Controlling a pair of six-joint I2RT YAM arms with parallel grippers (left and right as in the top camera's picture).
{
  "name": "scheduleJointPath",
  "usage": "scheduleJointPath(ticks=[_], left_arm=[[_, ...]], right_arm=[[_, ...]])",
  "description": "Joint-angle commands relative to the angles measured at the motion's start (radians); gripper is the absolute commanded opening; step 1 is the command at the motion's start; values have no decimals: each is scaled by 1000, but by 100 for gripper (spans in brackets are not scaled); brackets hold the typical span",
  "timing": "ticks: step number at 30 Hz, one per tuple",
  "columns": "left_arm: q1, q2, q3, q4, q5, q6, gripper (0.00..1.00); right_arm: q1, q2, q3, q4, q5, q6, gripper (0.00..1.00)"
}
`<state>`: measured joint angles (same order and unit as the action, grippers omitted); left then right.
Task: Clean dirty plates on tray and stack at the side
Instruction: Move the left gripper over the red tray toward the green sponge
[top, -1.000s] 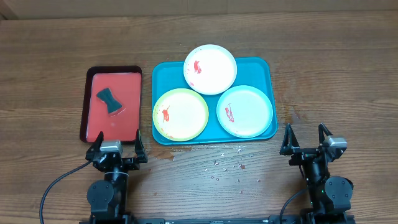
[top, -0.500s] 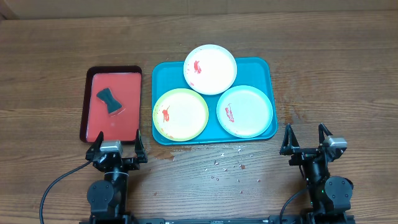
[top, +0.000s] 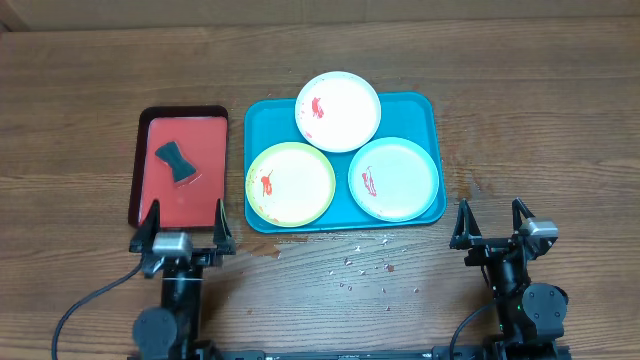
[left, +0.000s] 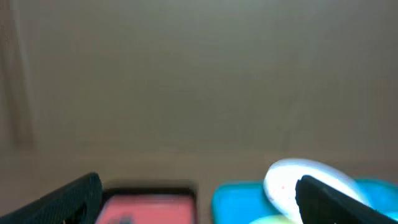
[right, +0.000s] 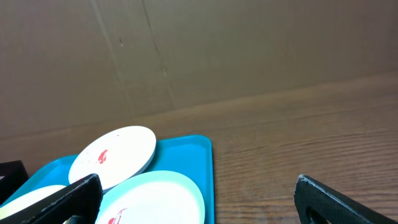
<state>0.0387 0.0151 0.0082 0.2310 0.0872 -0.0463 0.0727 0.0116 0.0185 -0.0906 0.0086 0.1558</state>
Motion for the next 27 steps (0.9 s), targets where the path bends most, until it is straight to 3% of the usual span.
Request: scheduleJointPath(ticks=[1,6,9,16,21,24,27], left_arm=[[-6,-11,-3,135,143,3,100],[-6,-10,16,406,150,73,100],[-6,4,90,369,150,142,100],[-6,246,394,88,106,207,100],[-6,552,692,-245,92,208,100],[-6,743,884,-459,236,200,100],[-6,871,993,-559,383,200,100]], right_arm=[[6,-9,-10,7,13,-7,100],[6,-9,-10,7,13,-7,100],[6,-9,-10,7,13,-7,100],[6,-9,-10,7,13,-7,100],[6,-9,-10,7,13,-7,100],[6,-9,-10,7,13,-7,100],[6,-9,-10,7,13,-7,100]])
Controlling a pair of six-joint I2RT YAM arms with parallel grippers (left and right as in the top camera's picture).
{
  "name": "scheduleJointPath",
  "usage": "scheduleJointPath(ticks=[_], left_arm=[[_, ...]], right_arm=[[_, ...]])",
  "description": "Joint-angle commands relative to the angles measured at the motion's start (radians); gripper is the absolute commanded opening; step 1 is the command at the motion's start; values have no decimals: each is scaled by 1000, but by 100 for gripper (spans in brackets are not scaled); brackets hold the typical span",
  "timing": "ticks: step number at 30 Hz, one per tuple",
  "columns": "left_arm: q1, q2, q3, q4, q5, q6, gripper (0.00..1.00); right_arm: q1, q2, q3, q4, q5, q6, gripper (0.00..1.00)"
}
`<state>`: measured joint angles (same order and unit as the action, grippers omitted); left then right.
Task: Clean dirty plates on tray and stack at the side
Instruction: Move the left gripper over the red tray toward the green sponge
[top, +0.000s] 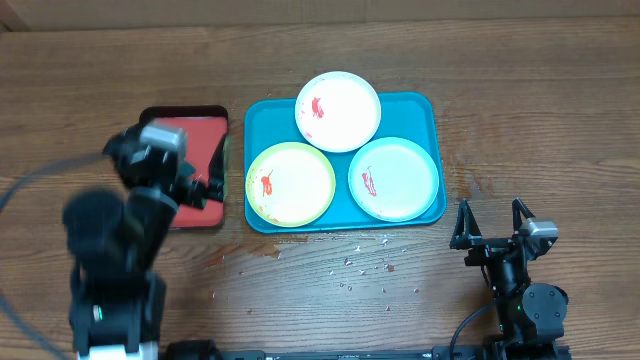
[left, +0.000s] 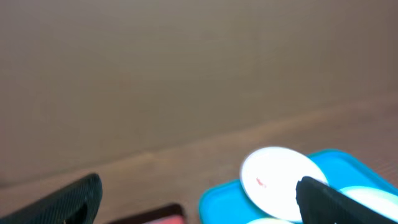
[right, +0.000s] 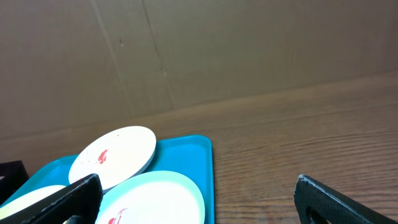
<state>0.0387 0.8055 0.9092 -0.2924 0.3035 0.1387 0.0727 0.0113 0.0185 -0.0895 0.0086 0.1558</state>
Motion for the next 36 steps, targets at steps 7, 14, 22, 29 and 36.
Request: scheduleJointPath(ticks=[7,14,22,29,36], left_arm=[[-4,345,355,-343,-346,-269,100],[-4,565,582,-588,-449,-279,100],[47,718,581,-620,-608,-604,100],[125,877,581,-603,-520,-697,100],[120,1000,581,-566,-512,-697,95]], right_arm=[[6,-8,-10,6,13,-7,100],[6,-8,-10,6,13,-7,100],[6,-8,-10,6,13,-7,100],[6,-8,-10,6,13,-7,100],[6,-8,-10,6,13,-7,100]])
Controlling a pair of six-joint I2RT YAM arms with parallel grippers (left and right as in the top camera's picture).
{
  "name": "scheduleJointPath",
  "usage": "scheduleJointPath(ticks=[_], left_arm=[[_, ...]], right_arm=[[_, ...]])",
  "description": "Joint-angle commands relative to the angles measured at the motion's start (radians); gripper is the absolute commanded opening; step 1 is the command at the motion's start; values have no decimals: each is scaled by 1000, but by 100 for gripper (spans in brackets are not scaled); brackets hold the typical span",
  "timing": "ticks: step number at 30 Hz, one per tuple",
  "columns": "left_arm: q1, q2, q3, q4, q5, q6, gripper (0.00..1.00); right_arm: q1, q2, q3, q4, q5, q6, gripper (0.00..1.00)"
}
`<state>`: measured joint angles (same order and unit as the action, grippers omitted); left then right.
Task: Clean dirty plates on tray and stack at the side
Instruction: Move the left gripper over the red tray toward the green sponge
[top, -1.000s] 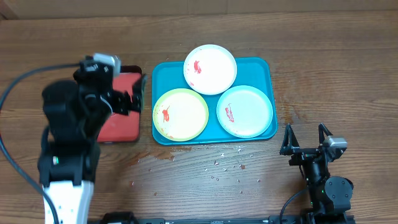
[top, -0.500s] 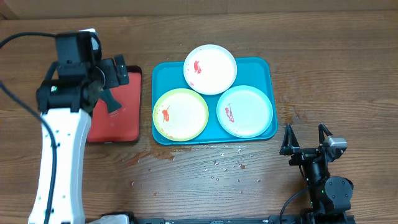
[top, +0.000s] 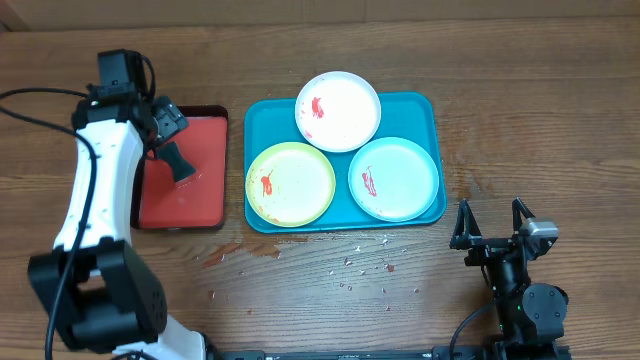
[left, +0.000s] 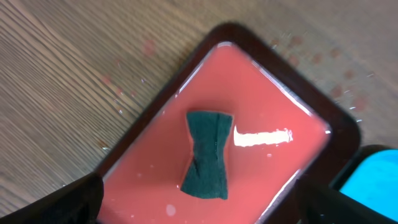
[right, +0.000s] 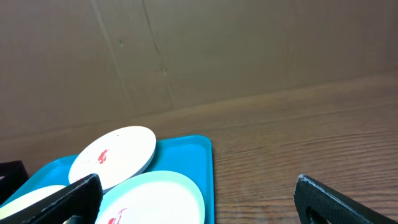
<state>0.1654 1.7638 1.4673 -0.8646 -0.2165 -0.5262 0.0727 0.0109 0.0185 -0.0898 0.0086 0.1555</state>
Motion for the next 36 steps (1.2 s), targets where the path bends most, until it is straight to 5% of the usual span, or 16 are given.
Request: scheduleJointPath(ticks=[1,20,36], left_arm=[[-7,56,23,10,8,-32,94],[-7,303,23,126,70,10,87],[-7,340,23,210,33,71,82]], right_arm=[[6,-8,-10,6,13,-7,100],[6,-8,-10,6,13,-7,100],[6,-8,-10,6,13,-7,100]])
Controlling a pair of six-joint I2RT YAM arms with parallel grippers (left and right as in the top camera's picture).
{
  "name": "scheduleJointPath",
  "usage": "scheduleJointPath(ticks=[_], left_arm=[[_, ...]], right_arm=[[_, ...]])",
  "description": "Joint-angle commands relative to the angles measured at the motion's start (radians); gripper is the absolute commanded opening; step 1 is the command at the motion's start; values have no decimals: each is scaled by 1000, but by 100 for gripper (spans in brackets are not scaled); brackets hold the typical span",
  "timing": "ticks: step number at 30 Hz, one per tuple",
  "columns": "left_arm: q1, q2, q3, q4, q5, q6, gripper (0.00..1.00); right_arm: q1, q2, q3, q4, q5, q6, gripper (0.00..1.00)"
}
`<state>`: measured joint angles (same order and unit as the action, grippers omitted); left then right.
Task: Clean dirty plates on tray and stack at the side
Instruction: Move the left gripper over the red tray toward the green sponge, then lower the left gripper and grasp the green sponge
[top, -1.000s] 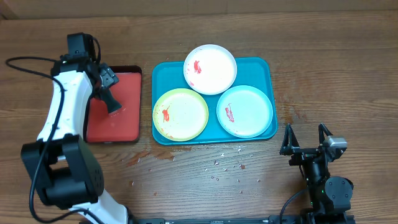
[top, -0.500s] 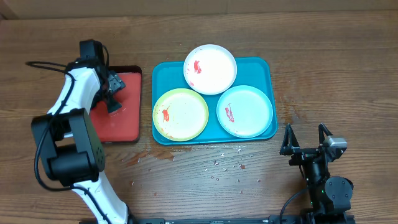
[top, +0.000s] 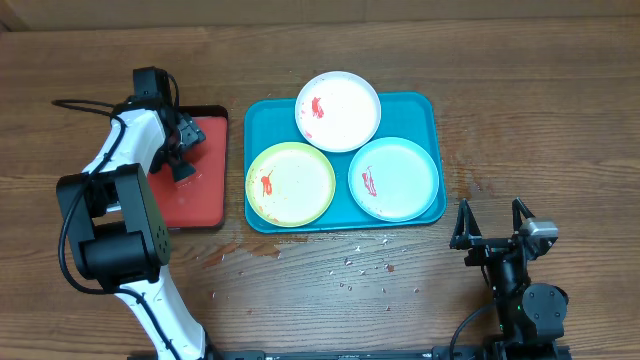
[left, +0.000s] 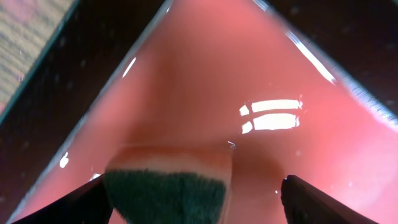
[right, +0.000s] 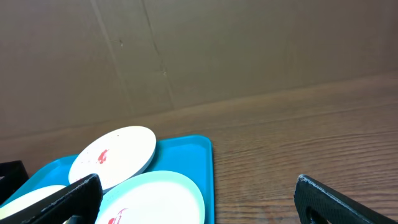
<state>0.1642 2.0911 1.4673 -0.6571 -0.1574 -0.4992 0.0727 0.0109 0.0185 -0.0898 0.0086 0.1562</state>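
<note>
A blue tray (top: 434, 120) holds three plates with red smears: a white plate (top: 338, 110) at the back, a yellow-green plate (top: 291, 183) front left and a mint plate (top: 394, 178) front right. To the left, a dark green sponge (top: 184, 170) lies in a wet red tray (top: 195, 205). My left gripper (top: 178, 150) is low over it and open, with the sponge (left: 165, 196) between the fingers (left: 74, 205). My right gripper (top: 492, 228) rests open at the front right, away from the plates.
Crumbs (top: 365, 268) and damp spots lie on the wooden table in front of the blue tray. A cardboard wall (right: 186, 50) stands behind the table. The mint plate (right: 155, 199) and white plate (right: 112, 155) show in the right wrist view.
My left gripper was well above the red tray with the whole sponge in view. It is now down close to the sponge, which lies between its open fingers. The right arm has not moved.
Both arms rested open at the table's front edge. Then my left arm was raised and over the red tray, then above the sponge looking down on it. Now it is low, with its open fingers on either side of the sponge. The plates have stayed put.
</note>
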Motion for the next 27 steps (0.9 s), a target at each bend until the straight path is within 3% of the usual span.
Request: scheduleJointPath(ticks=[1,13,27], left_arm=[[-6,13,23,-6,-26,43,81],[-6,13,20,-71,-26,42,73],[-6,15,-16,-36,-37,39,64]], right_arm=[[6,-8,-10,6,13,-8,100],[6,-8,-10,6,13,-8,100],[6,-8,-10,6,13,-8,100]])
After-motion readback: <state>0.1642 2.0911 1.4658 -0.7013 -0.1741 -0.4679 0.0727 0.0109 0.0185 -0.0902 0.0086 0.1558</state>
